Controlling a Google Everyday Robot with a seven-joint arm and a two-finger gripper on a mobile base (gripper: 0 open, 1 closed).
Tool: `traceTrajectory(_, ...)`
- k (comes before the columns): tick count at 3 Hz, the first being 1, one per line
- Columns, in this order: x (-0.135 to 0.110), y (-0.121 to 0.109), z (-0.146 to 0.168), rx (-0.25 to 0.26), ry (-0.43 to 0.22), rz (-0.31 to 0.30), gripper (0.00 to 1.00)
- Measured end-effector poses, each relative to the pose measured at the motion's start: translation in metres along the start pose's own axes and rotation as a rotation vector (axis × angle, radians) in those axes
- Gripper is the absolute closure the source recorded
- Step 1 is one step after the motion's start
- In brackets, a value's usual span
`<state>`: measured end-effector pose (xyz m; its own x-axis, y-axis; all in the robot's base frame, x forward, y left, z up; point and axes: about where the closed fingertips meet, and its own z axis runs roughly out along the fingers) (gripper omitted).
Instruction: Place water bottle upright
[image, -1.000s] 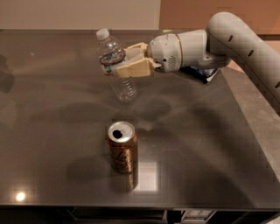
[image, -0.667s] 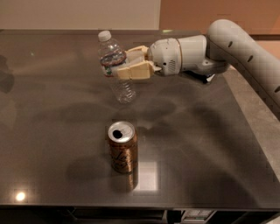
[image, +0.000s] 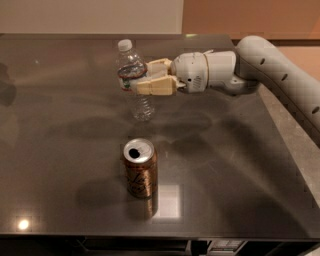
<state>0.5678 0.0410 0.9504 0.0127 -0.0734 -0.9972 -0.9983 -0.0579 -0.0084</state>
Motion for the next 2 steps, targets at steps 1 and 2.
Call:
traceTrajectory(1,0.0055,-0.0021,0.0001,0.0,-0.029,0.016,1.0)
traceTrajectory(2,0.0086,-0.0039,0.0004,-0.001,-0.061,0.026,1.0)
